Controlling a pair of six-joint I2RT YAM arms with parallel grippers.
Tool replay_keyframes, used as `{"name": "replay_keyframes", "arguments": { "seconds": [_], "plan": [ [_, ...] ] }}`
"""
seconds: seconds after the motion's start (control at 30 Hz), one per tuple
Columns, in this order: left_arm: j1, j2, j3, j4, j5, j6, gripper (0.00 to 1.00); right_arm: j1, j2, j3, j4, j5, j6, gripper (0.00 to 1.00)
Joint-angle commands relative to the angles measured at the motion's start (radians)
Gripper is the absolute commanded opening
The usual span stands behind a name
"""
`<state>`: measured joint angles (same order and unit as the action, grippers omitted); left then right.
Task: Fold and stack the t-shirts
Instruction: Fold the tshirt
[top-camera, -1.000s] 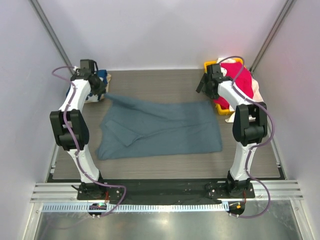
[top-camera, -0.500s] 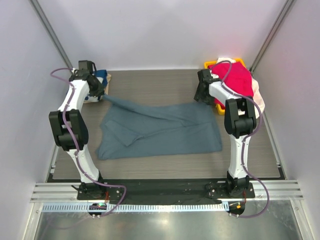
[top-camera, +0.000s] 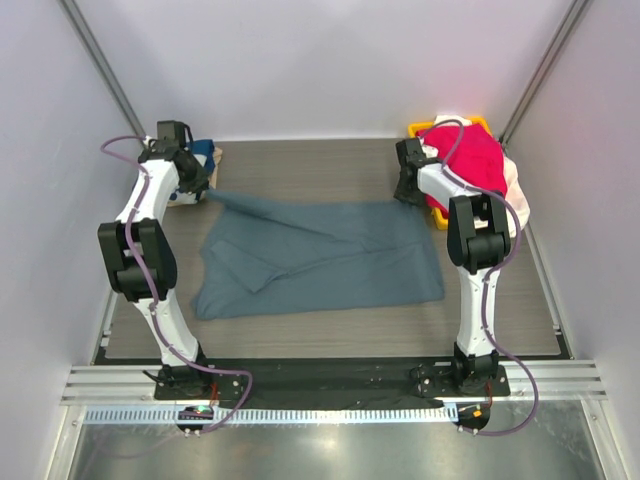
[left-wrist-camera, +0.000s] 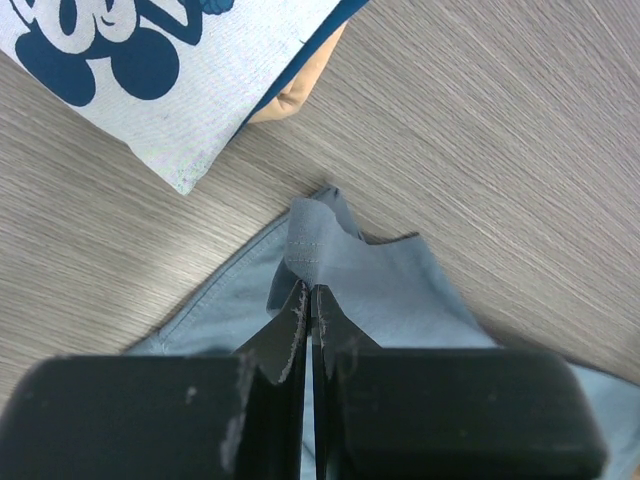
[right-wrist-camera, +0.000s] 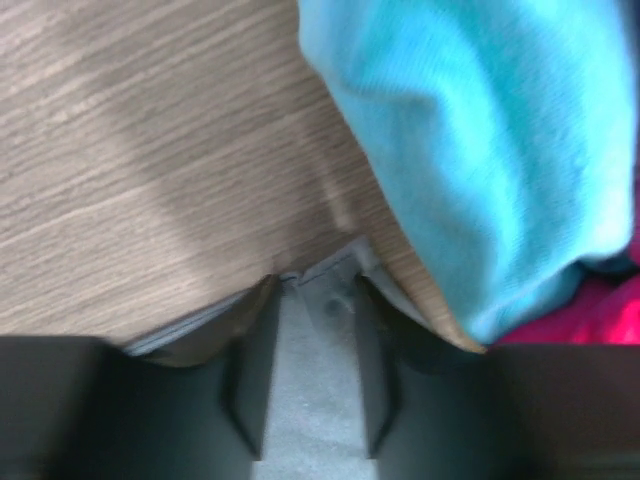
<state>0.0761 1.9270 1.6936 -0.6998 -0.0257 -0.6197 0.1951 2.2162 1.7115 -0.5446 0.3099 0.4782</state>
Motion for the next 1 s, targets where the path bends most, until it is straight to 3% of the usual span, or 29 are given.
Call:
{"name": "replay_keyframes", "arguments": {
  "seconds": [0.0,0.2,0.3,0.47,0.8,0.97],
  "plan": [
    [0.001,-0.013,-0.002,0.031,-0.002,0.011,0.0,-0.011,0.043,0.011,0.021,0.005,-0.004,0.35],
    [-0.009,0.004,0.003,0.039,0.016,0.02,0.0,-0.01,0.048,-0.029,0.04,-0.005,-0.001,0.01],
    [-0.024,0.02,0.023,0.043,0.02,0.037,0.0,-0.011,0.025,-0.047,0.049,-0.014,0.002,0.01],
    [-0.033,0.064,0.121,0.042,0.147,0.028,0.0,-0.014,-0.065,-0.029,0.052,-0.038,0.003,0.01],
    [-0.045,0.312,0.63,-0.101,0.297,0.075,0.0,-0.046,-0.229,0.008,0.051,-0.045,0.014,0.01],
    [-0.064,0.264,0.632,-0.096,0.308,0.139,0.0,-0.065,-0.288,-0.012,0.06,-0.064,0.014,0.01]
  ]
}}
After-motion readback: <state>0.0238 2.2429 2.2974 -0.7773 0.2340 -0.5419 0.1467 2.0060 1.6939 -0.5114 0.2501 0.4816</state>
